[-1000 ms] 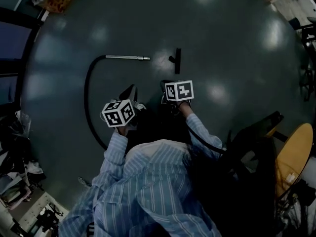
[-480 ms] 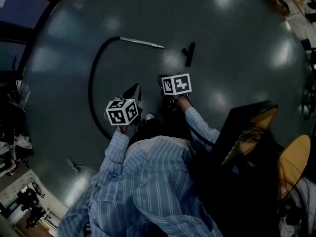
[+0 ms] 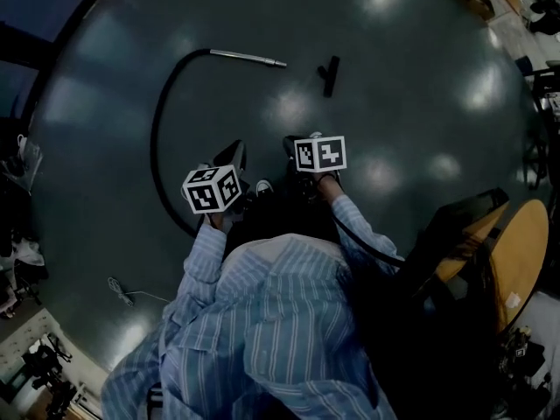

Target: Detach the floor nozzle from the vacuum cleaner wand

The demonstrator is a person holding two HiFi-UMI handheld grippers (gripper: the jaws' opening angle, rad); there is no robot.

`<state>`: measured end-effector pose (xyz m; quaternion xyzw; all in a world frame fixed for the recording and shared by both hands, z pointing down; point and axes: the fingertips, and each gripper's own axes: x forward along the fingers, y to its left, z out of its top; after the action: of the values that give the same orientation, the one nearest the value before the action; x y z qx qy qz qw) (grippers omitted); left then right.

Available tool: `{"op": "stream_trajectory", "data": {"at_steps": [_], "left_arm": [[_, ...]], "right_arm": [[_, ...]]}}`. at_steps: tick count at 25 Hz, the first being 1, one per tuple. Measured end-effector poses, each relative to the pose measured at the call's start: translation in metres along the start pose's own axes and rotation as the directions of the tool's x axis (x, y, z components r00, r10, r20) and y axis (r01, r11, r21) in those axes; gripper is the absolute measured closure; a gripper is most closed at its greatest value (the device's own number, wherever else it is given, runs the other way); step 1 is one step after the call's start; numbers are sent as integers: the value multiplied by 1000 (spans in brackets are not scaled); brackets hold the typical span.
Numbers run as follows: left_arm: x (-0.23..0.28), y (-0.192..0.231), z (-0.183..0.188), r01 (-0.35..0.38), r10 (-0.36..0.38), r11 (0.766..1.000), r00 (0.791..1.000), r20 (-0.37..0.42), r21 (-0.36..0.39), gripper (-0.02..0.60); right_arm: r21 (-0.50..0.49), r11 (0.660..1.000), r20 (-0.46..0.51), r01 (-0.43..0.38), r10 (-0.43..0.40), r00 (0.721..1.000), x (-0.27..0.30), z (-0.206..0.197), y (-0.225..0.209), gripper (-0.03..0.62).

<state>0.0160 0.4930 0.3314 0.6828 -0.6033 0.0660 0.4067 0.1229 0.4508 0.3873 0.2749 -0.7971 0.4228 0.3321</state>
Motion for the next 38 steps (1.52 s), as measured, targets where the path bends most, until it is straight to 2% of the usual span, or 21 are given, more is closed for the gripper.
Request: {"op": "stream_trajectory", "data": {"at_steps": [4, 7, 11, 15, 20, 24, 29, 38], "left_arm": [[-1, -30, -33, 37, -38, 999, 999, -25, -19, 574], [3, -59, -42, 51, -51, 999, 998, -22, -9, 574], [10, -94, -42, 32, -32, 999, 999, 11, 0, 574], [3, -109, -41, 0, 1, 1000, 998, 62, -22, 574], [9, -171, -81, -31, 40, 995, 994, 103, -94, 574], [17, -216, -117, -39, 48, 995, 994, 94, -96, 574], [2, -233, -134, -73, 82, 993, 992, 99, -88, 574], [-13, -234, -117, -99, 105, 994, 986, 132, -50, 574]], "right_arm": [[19, 999, -20, 26, -26, 999, -29, -42, -17, 556], [14, 1000, -19, 25, -25, 1000, -55, -48, -33, 556], [3, 1000, -2, 10, -10, 1000, -87, -47, -62, 556], [-42, 999, -10, 5, -5, 1000, -105, -53, -70, 556], [-129, 991, -41, -34, 29, 999, -146, -80, -104, 556], [-147, 987, -60, -68, 60, 996, -163, -99, -133, 556], [-192, 976, -78, -108, 94, 992, -174, -110, -130, 557], [-227, 963, -53, -144, 135, 989, -183, -99, -109, 557]]}}
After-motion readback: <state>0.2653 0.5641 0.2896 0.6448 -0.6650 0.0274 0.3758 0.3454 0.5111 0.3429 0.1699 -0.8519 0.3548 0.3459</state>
